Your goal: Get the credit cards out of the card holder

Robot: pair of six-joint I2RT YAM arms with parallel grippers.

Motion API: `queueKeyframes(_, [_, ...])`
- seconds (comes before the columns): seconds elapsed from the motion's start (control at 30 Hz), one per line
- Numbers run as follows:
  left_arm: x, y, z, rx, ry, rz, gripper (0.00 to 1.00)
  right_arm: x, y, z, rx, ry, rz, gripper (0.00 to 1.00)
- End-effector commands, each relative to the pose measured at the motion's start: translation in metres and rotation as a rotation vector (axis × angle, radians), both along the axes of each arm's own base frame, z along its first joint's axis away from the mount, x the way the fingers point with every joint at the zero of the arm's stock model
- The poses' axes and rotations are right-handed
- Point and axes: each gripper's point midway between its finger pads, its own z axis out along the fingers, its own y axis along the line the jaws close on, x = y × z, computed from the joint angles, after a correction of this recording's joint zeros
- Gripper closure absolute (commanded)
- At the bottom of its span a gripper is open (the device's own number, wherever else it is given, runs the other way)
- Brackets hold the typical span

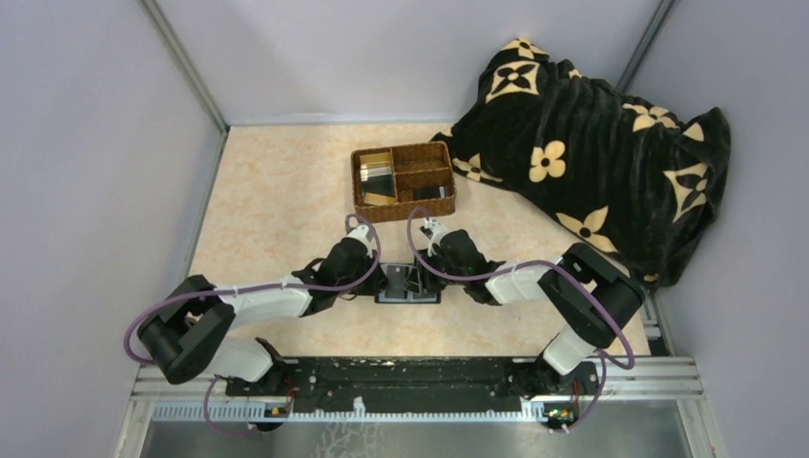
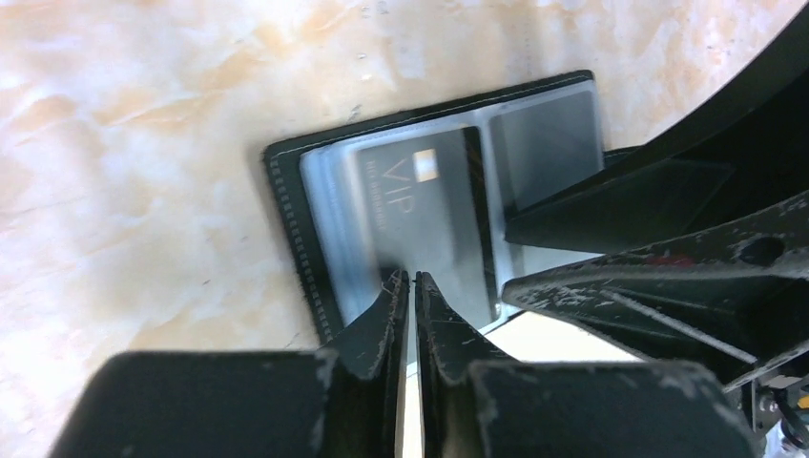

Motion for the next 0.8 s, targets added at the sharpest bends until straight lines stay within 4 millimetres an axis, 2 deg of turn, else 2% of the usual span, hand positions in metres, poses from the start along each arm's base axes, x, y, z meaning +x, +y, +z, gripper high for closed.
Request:
queueKeyframes(0.0, [-0.006,0.031,-0.011,0.102,0.021,0.048,0.88,0.007,-0.001,0.006,0.018,-0.028,-0.009,0.65])
queueKeyframes(0.2, [-0.005,0.038,-0.022,0.146,0.027,0.050,0.88,0.007,-0.002,0.006,0.018,-0.031,-0.007,0.65])
queueKeyframes(0.5, [-0.007,0.030,-0.034,0.146,0.060,0.016,0.87,0.003,-0.001,0.002,0.024,-0.012,-0.004,0.65])
queueKeyframes(0.77, [-0.011,0.032,-0.044,0.165,0.090,0.006,0.87,0.002,0.002,0.002,0.047,0.002,-0.003,0.65])
